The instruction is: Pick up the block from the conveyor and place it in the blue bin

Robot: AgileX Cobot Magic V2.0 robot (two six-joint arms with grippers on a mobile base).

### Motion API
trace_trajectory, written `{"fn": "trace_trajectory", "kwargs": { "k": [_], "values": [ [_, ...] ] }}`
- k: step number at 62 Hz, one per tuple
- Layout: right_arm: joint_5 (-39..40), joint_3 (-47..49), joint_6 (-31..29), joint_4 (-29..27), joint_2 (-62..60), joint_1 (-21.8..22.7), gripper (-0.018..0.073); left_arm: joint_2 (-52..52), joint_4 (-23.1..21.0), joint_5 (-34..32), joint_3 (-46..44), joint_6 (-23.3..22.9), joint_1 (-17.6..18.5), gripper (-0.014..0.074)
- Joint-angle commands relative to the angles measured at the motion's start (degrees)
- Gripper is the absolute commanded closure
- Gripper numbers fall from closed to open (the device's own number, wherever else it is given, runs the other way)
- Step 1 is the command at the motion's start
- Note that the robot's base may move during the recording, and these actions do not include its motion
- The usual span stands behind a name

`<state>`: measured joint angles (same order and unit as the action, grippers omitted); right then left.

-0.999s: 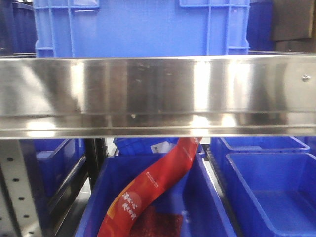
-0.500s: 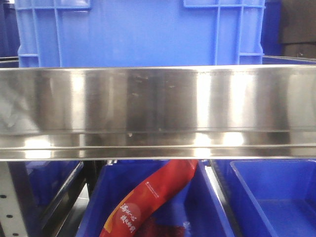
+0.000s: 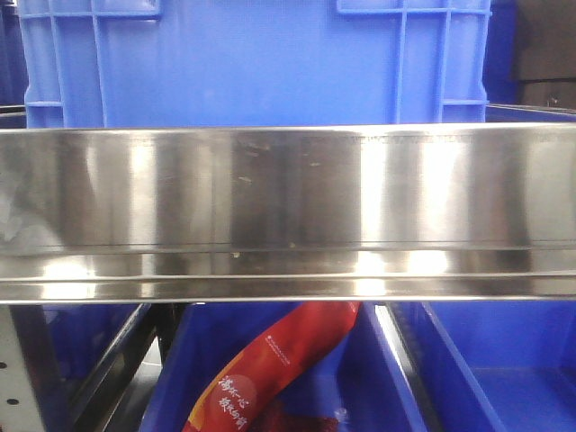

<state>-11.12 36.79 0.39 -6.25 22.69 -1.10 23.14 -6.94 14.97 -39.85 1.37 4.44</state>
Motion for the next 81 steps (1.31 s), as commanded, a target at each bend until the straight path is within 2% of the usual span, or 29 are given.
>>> {"fn": "trace_trajectory", "kwargs": {
  "k": [1, 19, 25, 35, 48, 52, 59, 74, 81],
  "values": [
    [2.0, -0.1, -0.4, 0.1, 0.0, 0.0, 0.0721, -0.2, -0.3, -1.0, -0.2, 0.0, -0.2, 0.0707],
    [1.8, -0.1, -0.4, 0.1, 0.7, -0.3, 0.0721, 0.4, -0.3, -0.6, -1.0, 0.0, 0.1, 0.0707],
    [1.1, 1.9, -1.0, 0.1, 3.2, -1.4, 0.0721, 3.0, -0.8, 1.2, -3.9, 3.0, 1.7, 0.0707],
    [1.3, 7.0, -3.2, 0.3, 11.9, -6.2, 0.0721, 11.4, -0.7, 3.2, -9.3, 7.2, 8.6, 0.0707],
    [1.3, 17.1, -3.8, 0.5, 26.2, -12.9, 0.0721, 24.1, -0.3, 0.1, -15.8, 7.6, 19.7, 0.0707],
    [1.3, 20.1, -3.8, 0.5, 30.3, -14.3, 0.0721, 28.2, -0.3, -1.8, -17.9, 7.6, 21.5, 0.0707],
    [1.3, 25.0, -3.8, 0.5, 36.8, -16.0, 0.0721, 35.1, -0.3, -4.0, -22.0, 7.6, 22.7, 0.0707],
    [1.9, 31.6, -3.8, 0.5, 48.3, -18.0, 0.0721, 47.1, -0.5, -3.9, -28.7, 7.6, 22.7, 0.0704],
    [2.6, 31.8, -3.8, 0.5, 51.9, -18.1, 0.0697, 49.7, -0.5, -3.8, -30.0, 7.6, 22.7, 0.0605]
  ]
}}
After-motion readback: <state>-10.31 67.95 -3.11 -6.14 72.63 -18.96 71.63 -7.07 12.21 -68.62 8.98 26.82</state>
